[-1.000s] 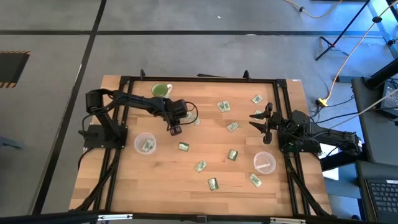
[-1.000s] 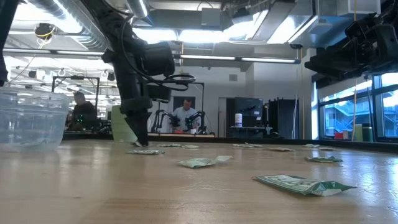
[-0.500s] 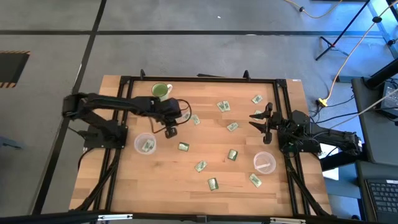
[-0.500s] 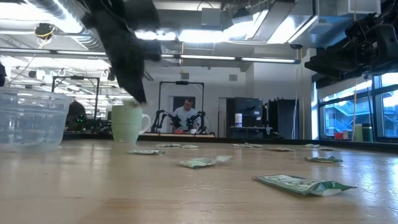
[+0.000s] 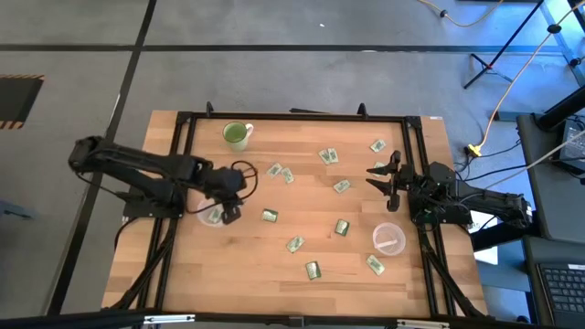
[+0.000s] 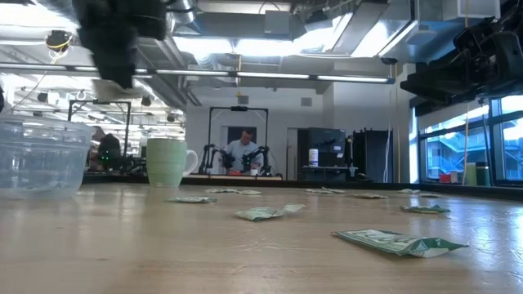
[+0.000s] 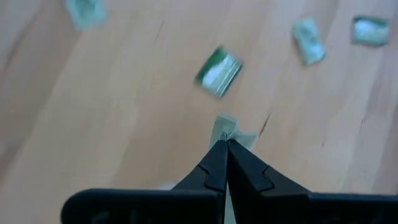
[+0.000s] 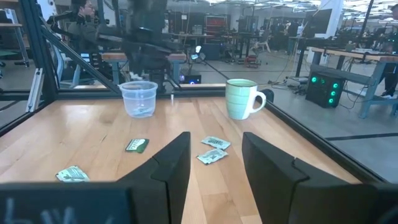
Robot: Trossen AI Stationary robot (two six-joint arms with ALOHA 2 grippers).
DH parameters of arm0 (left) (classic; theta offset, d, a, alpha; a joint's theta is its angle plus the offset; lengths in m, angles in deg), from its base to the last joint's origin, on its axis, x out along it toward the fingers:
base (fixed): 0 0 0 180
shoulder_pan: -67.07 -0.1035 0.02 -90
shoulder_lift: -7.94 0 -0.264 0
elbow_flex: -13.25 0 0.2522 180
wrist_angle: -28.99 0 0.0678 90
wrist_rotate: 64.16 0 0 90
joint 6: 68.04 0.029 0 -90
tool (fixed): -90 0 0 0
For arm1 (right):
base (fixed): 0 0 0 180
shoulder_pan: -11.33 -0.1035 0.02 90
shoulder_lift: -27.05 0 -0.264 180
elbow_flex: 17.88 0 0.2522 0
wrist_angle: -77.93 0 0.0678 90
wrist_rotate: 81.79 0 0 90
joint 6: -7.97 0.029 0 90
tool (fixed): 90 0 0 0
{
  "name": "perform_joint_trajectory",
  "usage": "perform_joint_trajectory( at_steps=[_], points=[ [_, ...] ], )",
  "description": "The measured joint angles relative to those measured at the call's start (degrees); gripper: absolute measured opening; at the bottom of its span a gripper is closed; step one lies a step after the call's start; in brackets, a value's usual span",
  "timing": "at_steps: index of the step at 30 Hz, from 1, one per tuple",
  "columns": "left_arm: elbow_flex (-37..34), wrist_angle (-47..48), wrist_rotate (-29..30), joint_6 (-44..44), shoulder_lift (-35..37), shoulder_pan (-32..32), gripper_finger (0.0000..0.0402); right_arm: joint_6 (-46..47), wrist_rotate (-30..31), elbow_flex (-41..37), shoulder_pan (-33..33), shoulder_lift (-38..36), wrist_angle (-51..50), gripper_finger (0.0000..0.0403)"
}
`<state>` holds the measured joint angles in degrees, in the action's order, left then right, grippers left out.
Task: Pick and place items into bin
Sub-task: Put the stevia packet into the left transparent bin
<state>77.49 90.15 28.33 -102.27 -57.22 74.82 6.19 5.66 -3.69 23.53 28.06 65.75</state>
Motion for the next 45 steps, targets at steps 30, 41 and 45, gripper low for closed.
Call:
perform_joint_trajectory(
  at_steps=[30, 41, 45],
  points=[
    [-7.94, 13.74, 11.34, -32.75, -0.22, 17.77, 0.0003, 0.0, 0.0, -0.02, -0.01, -0.02, 0.0, 0.0149],
    [-7.95, 13.46, 11.33, -32.67, -0.23, 17.66, 0.0034, 0.09, 0.0, -0.01, 0.01, 0.0, 0.0, 0.0149],
    [-7.42, 14.44, 11.12, -32.53, -0.23, 17.66, 0.0054, 0.11, 0.0, -0.02, 0.01, -0.02, 0.0, 0.0149]
  ],
)
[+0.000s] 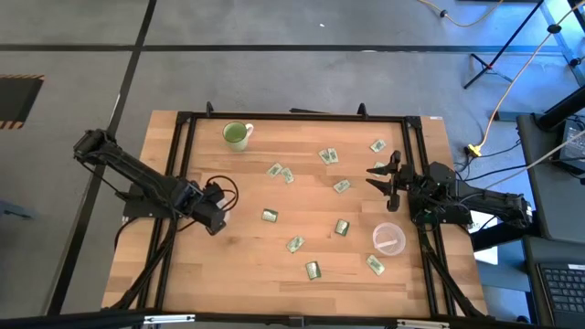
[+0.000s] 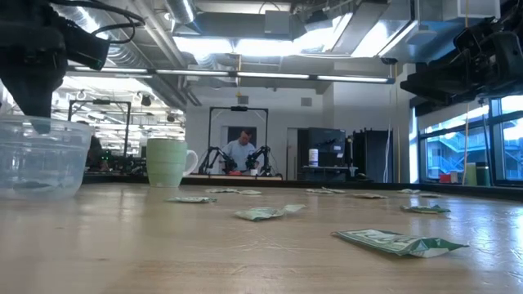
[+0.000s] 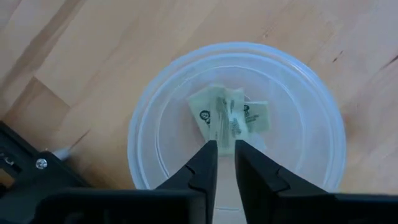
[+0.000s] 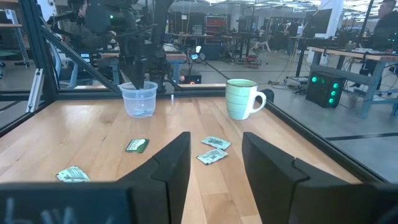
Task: Pick and place items into bin
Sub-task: Put the stevia packet into the left transparent bin
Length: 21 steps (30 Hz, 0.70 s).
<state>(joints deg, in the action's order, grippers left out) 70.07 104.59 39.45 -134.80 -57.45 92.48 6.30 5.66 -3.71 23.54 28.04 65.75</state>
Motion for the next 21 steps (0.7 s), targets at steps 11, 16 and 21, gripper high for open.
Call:
perform_joint_trajectory(
  at_steps=[11, 16, 21],
  points=[
    [9.34, -0.35, 7.27, 10.72, 0.04, -3.45, 0.007, -0.04, 0.0, 0.02, -0.01, 0.01, 0.0, 0.0149],
    [10.81, -6.75, 7.56, 21.2, -0.02, -11.13, 0.007, -0.06, 0.0, 0.0, 0.0, 0.02, 0.0, 0.0149],
    [10.81, -16.83, 3.6, 36.56, -2.25, -20.68, 0.0071, 0.0, 0.0, 0.0, -0.01, 0.01, 0.0, 0.0149]
  ],
)
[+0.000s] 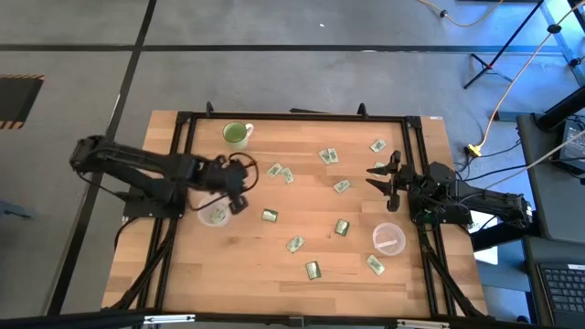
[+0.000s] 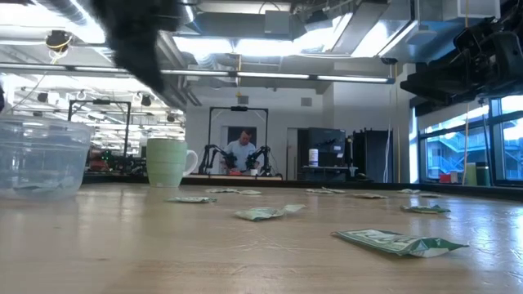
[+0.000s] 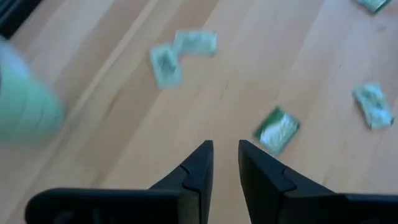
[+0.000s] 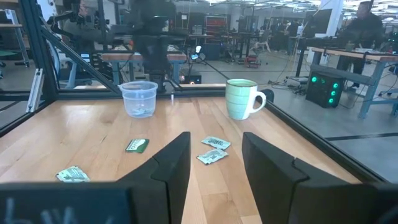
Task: Pick and place items into bin
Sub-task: Put the stevia packet into the left transparent bin
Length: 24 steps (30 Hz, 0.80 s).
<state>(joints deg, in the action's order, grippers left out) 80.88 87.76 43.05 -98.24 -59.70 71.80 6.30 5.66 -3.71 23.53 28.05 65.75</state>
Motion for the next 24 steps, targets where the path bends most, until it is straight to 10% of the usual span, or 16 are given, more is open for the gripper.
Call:
perform_joint_trajectory(
  at_steps=[8, 24],
  points=[
    [-0.01, -17.56, -3.61, 16.46, -10.21, -11.23, 0.007, -0.05, 0.0, 0.02, 0.0, 0.0, 0.0, 0.0149],
    [0.04, -30.23, -10.84, 18.38, -30.41, -21.1, 0.007, -0.31, -0.01, 0.02, 0.0, -0.01, 0.02, 0.0149]
  ],
)
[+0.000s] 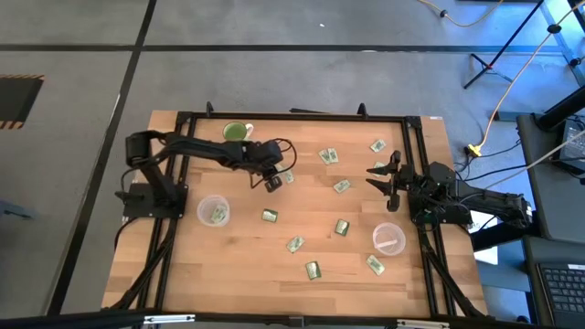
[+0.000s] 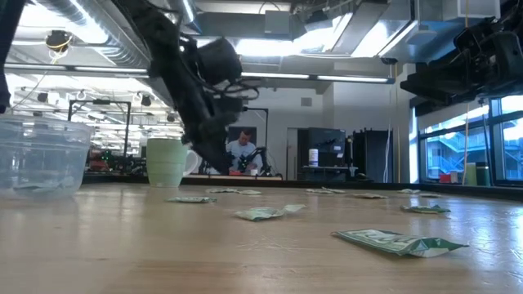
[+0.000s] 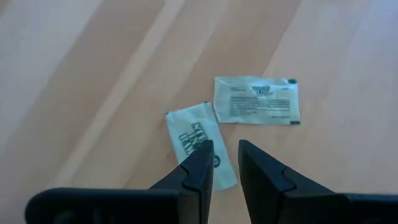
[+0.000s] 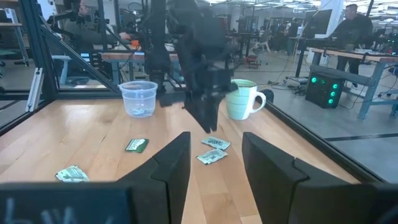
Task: Pick and place items into bin
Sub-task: Put the stevia packet into the left transparent bin
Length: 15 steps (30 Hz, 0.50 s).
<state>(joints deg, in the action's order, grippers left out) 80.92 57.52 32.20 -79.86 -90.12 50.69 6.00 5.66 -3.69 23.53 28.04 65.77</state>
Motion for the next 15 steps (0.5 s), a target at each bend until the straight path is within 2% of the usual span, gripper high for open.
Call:
perform_joint_trajectory(
  at_steps=[7, 15],
  points=[
    [0.0, -0.88, 0.42, 0.14, -4.24, -0.68, 0.007, -0.02, 0.01, 0.0, -0.01, 0.0, 0.0, 0.0149],
    [0.04, -0.9, 1.52, 0.64, -4.88, -0.72, 0.0062, -0.02, 0.01, -0.02, 0.0, 0.0, 0.0, 0.0149]
  ],
)
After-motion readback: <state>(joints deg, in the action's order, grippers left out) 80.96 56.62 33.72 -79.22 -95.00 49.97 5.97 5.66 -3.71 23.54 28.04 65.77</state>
